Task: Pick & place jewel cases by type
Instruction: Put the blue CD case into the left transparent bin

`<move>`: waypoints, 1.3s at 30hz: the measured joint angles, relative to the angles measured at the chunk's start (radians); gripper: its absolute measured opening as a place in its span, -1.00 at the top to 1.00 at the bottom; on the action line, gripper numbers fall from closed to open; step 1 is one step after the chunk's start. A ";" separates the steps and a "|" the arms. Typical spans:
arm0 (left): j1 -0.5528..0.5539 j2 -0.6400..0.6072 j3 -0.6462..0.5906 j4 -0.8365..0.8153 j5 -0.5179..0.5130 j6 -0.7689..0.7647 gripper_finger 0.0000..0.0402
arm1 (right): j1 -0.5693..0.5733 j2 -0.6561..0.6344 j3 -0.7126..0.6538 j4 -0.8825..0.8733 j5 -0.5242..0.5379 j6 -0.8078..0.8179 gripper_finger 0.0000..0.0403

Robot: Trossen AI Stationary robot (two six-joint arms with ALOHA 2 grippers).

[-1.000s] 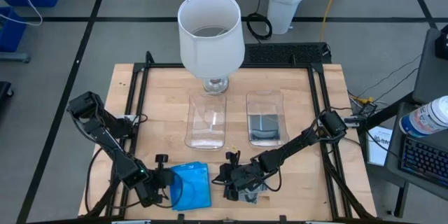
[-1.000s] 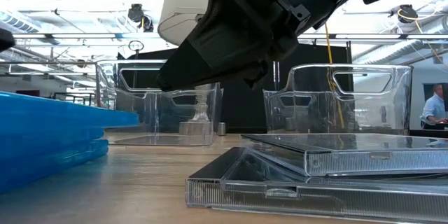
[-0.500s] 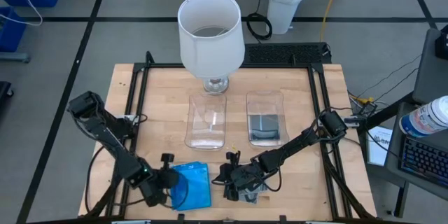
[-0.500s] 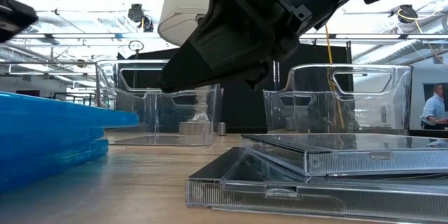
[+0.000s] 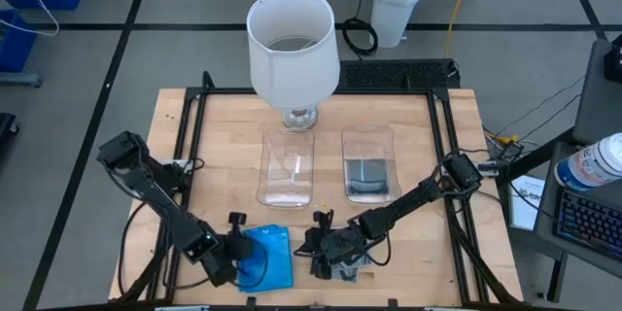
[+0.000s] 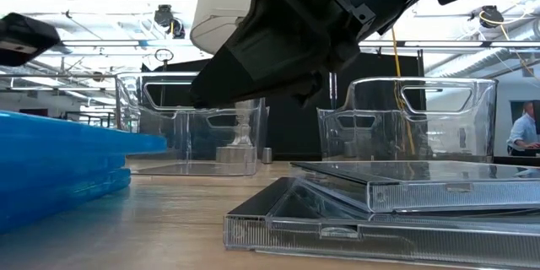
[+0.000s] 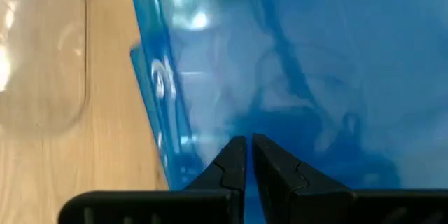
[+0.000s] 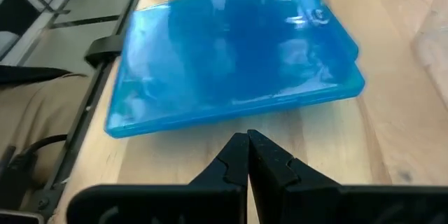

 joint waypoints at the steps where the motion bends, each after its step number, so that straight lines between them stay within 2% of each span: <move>1: 0.001 0.019 0.002 0.012 -0.002 0.001 0.83 | 0.000 0.000 0.000 0.000 -0.022 0.000 1.00; 8: 0.002 0.077 0.003 0.069 -0.006 0.023 0.83 | -0.002 -0.004 0.000 0.010 -0.215 0.039 1.00; 12: 0.002 0.078 0.002 0.072 -0.007 0.024 0.83 | -0.003 -0.004 0.000 0.077 -0.322 0.232 1.00; 18: 0.002 0.079 0.001 0.075 -0.007 0.027 0.83 | -0.007 -0.005 0.000 0.170 -0.394 0.487 0.93; 22: 0.002 0.081 0.000 0.079 -0.025 0.028 0.83 | -0.010 0.001 0.000 0.166 -0.390 0.616 0.77; 25: 0.001 0.081 0.000 0.079 -0.030 0.034 0.83 | -0.014 0.002 0.000 0.150 -0.338 0.726 0.57; 30: 0.001 0.081 0.000 0.079 -0.034 0.050 0.83 | -0.029 0.002 0.004 0.121 -0.292 0.757 0.26; 36: 0.001 0.081 -0.001 0.079 -0.040 0.060 0.83 | -0.035 0.002 0.099 -0.109 -0.246 0.737 0.22; 39: 0.001 0.082 -0.001 0.079 -0.047 0.060 0.83 | -0.029 0.002 0.134 -0.144 -0.214 0.737 0.22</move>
